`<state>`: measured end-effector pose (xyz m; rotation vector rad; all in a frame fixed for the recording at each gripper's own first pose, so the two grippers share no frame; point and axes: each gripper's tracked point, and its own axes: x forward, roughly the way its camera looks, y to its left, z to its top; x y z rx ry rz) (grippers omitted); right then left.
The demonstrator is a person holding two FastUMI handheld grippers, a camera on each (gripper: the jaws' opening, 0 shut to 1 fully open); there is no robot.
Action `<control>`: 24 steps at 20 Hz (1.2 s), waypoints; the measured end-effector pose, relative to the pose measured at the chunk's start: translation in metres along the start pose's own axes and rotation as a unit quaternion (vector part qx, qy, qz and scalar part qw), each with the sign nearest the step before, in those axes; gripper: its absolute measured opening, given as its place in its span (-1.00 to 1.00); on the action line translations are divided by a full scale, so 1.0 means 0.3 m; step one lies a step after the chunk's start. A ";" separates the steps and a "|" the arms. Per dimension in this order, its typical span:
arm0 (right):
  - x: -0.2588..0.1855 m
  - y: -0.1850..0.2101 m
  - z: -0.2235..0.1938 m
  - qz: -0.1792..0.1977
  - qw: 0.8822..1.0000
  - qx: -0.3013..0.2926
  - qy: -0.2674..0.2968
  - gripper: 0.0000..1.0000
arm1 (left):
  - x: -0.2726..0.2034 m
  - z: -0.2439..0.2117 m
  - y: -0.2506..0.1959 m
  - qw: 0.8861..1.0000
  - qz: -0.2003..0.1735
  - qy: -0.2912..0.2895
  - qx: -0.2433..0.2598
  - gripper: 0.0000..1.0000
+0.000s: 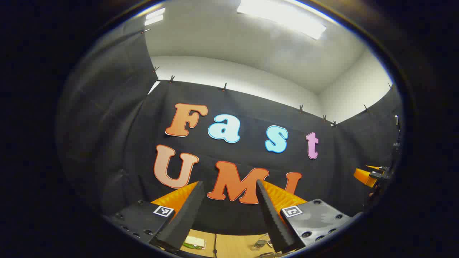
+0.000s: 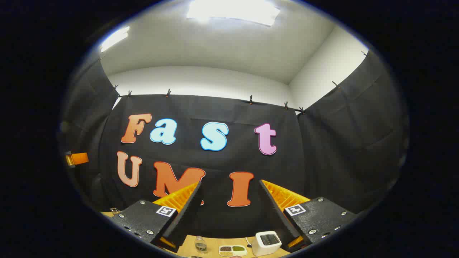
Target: First push the handle of the pot to place it horizontally, then grasp the pot with both hands and set it on the induction cooktop.
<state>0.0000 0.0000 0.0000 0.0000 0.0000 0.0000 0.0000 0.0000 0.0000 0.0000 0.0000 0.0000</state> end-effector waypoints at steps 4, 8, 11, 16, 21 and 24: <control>0.008 -0.018 -0.141 -0.004 0.999 -0.004 0.046 0.90 | 0.054 -0.055 0.009 1.000 0.003 0.016 -0.004 0.87; -0.009 -0.061 -0.196 -0.014 0.998 0.028 0.059 0.90 | 0.068 -0.027 0.025 1.000 0.016 0.000 0.026 0.96; -0.022 -0.128 -0.185 -0.030 0.998 0.006 0.053 0.89 | 0.067 -0.004 0.006 0.999 0.016 -0.013 0.044 0.87; -0.044 -0.116 -0.167 -0.011 0.999 0.002 0.041 0.89 | 0.063 -0.014 -0.038 0.999 0.014 -0.013 0.043 0.80; -0.072 -0.060 -0.181 0.015 0.999 0.001 0.033 0.93 | 0.049 -0.028 -0.040 0.998 0.027 -0.003 0.048 0.96; -0.094 -0.029 -0.228 0.025 0.998 0.017 0.053 0.90 | 0.029 -0.043 -0.028 0.998 0.037 0.006 0.048 0.88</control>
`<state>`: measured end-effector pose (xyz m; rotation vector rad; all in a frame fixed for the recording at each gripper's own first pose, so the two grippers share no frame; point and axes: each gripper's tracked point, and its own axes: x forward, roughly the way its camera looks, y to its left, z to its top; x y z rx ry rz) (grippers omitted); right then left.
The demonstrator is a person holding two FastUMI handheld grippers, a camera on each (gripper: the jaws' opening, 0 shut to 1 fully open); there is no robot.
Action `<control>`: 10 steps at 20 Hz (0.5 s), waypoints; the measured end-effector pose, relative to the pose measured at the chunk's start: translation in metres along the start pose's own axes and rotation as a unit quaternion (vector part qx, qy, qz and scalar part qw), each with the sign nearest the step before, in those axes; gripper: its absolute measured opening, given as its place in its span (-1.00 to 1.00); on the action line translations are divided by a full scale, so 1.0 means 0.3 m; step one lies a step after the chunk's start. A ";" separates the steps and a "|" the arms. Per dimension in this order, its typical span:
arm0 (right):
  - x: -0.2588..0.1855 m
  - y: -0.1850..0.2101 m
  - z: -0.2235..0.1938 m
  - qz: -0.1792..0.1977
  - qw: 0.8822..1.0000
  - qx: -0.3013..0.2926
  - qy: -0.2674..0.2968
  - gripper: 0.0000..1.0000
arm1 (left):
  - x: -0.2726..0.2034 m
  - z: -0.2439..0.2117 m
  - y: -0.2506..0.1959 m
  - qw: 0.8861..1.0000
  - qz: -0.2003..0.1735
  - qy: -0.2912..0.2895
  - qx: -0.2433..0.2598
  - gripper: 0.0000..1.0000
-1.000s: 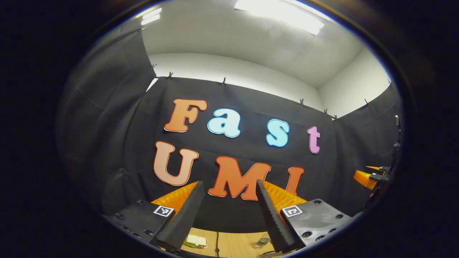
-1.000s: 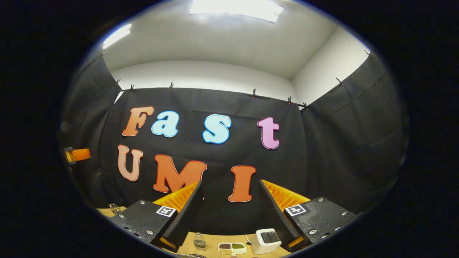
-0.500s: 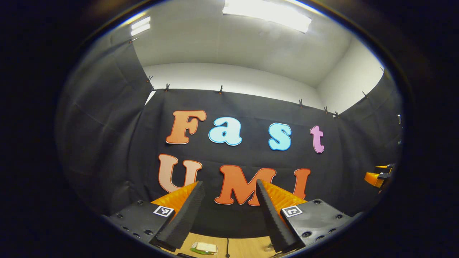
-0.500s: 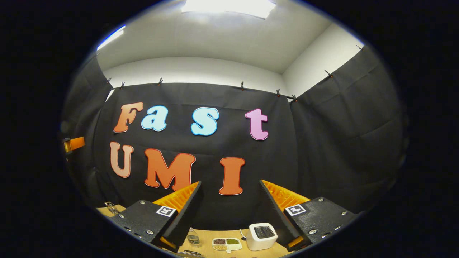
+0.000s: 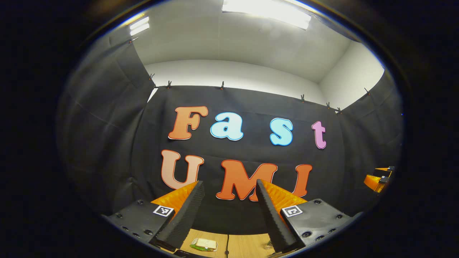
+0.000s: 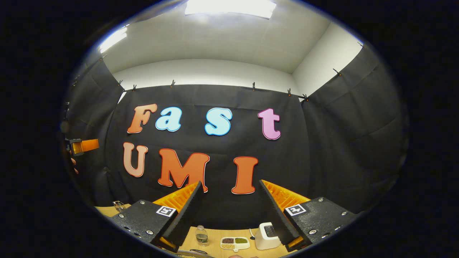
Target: First push the handle of the pot to place it horizontally, then grasp the pot with both hands and set it on the induction cooktop.
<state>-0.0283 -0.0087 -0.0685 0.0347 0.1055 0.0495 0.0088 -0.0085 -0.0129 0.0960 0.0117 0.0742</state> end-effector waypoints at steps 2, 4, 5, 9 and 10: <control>-0.013 0.023 -0.027 0.005 1.000 0.007 0.011 0.90 | -0.019 0.000 0.017 1.000 0.007 0.002 0.007 0.88; -0.030 0.050 -0.060 0.012 1.000 0.003 0.023 0.90 | -0.036 -0.009 0.026 1.000 0.011 0.005 0.017 0.88; -0.041 0.062 -0.077 0.013 0.999 0.000 0.031 0.94 | -0.045 -0.014 0.035 1.000 0.012 0.007 0.022 0.96; -0.105 0.137 -0.232 0.022 0.995 0.003 0.092 0.90 | -0.077 -0.049 0.048 0.999 0.011 0.021 0.031 0.87; -0.122 0.154 -0.279 0.021 0.993 0.007 0.113 0.90 | -0.085 -0.063 0.055 0.999 0.010 0.026 0.032 0.80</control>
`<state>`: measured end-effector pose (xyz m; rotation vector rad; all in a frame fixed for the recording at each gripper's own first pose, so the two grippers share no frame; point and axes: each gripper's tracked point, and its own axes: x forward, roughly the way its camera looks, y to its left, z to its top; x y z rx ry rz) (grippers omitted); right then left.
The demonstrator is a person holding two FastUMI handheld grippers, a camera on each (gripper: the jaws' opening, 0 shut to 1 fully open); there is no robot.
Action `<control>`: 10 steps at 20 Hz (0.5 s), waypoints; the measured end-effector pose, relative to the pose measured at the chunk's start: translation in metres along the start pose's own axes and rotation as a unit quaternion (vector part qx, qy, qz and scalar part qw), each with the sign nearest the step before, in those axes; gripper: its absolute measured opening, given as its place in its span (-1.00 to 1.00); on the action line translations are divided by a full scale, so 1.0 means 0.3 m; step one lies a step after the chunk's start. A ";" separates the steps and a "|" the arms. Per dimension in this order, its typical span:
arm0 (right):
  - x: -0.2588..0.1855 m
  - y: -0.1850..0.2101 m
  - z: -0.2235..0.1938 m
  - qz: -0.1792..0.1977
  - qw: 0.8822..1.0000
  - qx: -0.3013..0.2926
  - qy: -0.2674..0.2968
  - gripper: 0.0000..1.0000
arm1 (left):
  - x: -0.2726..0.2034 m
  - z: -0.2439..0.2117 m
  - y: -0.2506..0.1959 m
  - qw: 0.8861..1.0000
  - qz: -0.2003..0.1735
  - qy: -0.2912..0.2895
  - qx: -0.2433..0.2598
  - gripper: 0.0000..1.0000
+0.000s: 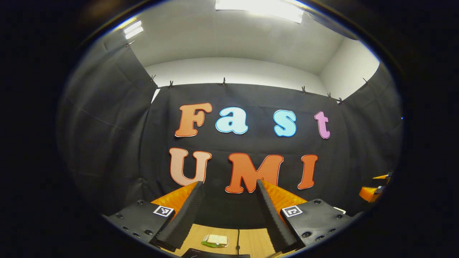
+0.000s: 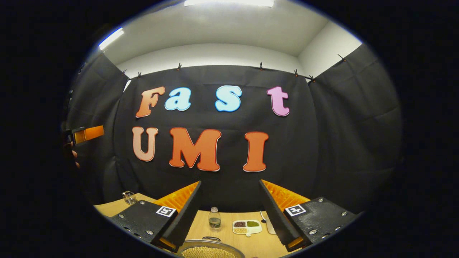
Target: First push the handle of the pot to place it horizontally, then grasp the pot with both hands and set it on the induction cooktop.
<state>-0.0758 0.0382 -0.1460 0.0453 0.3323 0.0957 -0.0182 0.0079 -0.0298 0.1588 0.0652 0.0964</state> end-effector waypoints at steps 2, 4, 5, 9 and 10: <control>-0.023 0.038 -0.108 0.003 0.999 0.011 0.044 0.89 | -0.004 -0.024 0.008 1.000 -0.005 0.013 0.000 0.87; -0.052 0.072 -0.224 0.003 0.996 0.014 0.092 0.84 | -0.010 -0.060 0.019 1.000 -0.008 0.027 -0.002 0.87; -0.071 0.085 -0.287 0.003 0.993 0.012 0.117 0.77 | -0.007 -0.080 0.029 0.999 -0.010 0.036 -0.003 0.88; -0.175 0.176 -0.544 0.014 0.972 0.017 0.236 0.26 | -0.017 -0.164 0.052 0.997 -0.017 0.069 -0.003 0.96; -0.203 0.206 -0.609 0.019 0.963 0.024 0.267 0.17 | -0.016 -0.181 0.059 0.997 -0.019 0.076 -0.003 0.96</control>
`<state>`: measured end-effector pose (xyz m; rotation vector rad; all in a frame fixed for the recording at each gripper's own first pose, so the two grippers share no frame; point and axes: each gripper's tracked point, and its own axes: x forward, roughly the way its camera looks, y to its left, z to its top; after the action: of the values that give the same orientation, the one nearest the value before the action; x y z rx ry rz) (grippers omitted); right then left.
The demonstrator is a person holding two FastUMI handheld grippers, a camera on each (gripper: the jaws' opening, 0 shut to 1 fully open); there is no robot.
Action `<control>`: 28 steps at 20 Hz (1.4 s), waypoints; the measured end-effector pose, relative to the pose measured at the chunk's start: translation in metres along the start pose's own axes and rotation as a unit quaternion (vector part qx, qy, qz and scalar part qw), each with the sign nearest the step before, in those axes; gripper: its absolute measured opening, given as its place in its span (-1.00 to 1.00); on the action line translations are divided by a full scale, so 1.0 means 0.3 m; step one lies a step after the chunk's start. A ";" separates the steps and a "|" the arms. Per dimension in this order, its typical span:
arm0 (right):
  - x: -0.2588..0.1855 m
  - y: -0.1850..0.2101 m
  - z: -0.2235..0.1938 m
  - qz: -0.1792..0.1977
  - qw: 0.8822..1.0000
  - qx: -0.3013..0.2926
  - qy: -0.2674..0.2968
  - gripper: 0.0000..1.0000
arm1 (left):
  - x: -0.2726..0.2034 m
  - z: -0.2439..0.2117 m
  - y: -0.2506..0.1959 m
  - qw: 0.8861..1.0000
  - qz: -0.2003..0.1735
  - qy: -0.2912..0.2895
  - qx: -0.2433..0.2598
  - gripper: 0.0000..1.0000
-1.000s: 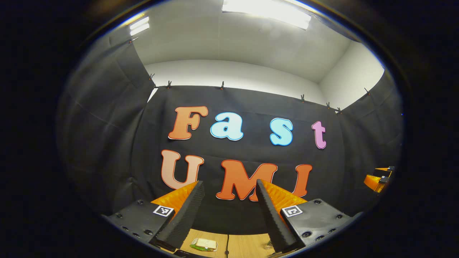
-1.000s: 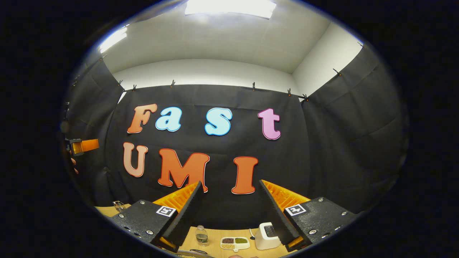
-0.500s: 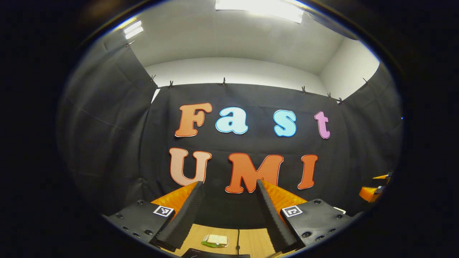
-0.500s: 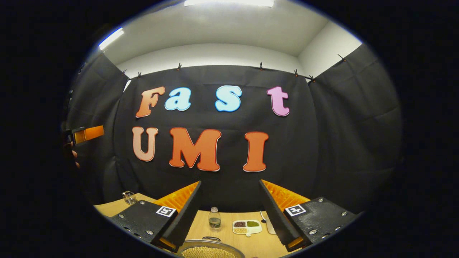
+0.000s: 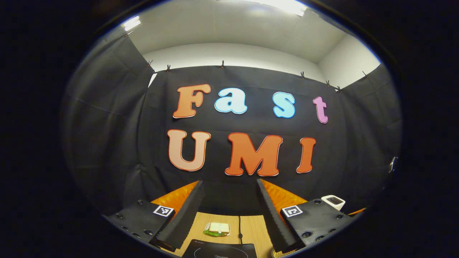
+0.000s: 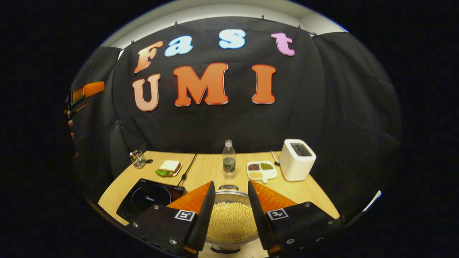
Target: First push the handle of the pot to place it horizontally, then grasp the pot with both hands and set it on the induction cooktop.
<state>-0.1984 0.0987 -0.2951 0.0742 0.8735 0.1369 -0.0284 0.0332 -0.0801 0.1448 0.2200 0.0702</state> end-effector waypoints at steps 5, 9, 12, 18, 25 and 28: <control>-0.012 0.105 -0.319 0.024 0.991 0.016 0.133 -0.46 | 0.029 -0.103 0.011 0.999 -0.014 0.038 -0.003 0.96; -0.016 0.178 -0.485 0.026 0.978 0.020 0.206 -0.80 | 0.058 -0.157 0.019 0.998 -0.021 0.058 -0.004 0.96; -0.039 0.217 -0.584 0.033 0.966 0.022 0.255 -0.97 | 0.070 -0.186 0.022 0.997 -0.027 0.067 -0.002 0.89; -0.048 0.249 -0.786 0.044 0.930 0.035 0.363 -0.99 | 0.086 -0.247 0.006 0.995 -0.037 0.088 -0.014 0.96; 0.006 0.174 -0.786 0.004 0.922 0.082 0.378 -1.00 | 0.116 -0.296 -0.016 0.993 -0.050 0.108 -0.015 0.96; 0.014 0.167 -0.784 -0.007 0.916 0.118 0.382 -1.00 | 0.133 -0.322 -0.038 0.991 -0.057 0.122 -0.019 0.89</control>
<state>-0.3811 0.1511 -0.4429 0.2508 1.6745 0.0421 -0.0103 0.0383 -0.1837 0.0860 0.4697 -0.0226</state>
